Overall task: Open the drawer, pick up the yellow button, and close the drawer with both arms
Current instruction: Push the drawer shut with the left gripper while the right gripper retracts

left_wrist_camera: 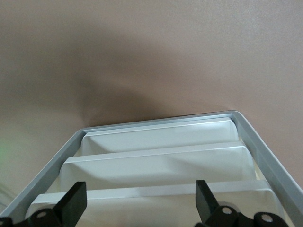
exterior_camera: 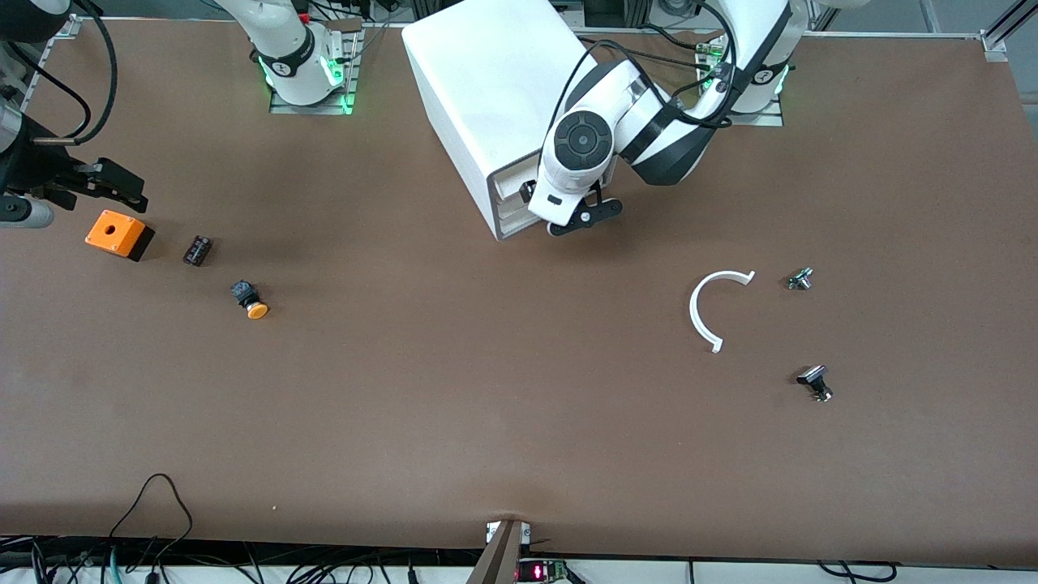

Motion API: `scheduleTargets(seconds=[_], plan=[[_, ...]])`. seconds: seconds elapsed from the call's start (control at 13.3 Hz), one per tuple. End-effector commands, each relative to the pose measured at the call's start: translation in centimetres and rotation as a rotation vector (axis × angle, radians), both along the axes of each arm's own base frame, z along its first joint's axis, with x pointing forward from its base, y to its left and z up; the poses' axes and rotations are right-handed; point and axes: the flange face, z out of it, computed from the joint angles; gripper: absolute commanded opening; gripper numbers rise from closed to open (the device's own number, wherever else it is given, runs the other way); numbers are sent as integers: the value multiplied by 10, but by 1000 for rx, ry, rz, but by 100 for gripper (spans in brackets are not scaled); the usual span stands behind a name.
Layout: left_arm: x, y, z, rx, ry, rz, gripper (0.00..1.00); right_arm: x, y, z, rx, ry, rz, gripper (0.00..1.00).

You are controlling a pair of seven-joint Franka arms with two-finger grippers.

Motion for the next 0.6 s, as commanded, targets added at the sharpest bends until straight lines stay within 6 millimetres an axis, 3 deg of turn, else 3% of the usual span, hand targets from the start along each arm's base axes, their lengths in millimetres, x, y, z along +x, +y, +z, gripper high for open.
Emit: scheduleTargets(seconds=[0.0, 0.23, 0.38, 0.53], plan=[[-25, -13, -11, 13, 77, -51, 100, -24, -5, 0, 18, -3, -24, 100], [-36, -22, -15, 13, 86, -75, 100, -28, -4, -1, 18, -12, -20, 100], [-38, -24, -19, 14, 92, -80, 100, -17, -3, -12, 26, -13, -5, 100], [-18, -9, -16, 5, 80, -67, 100, -14, 0, -13, 18, -11, -9, 100]])
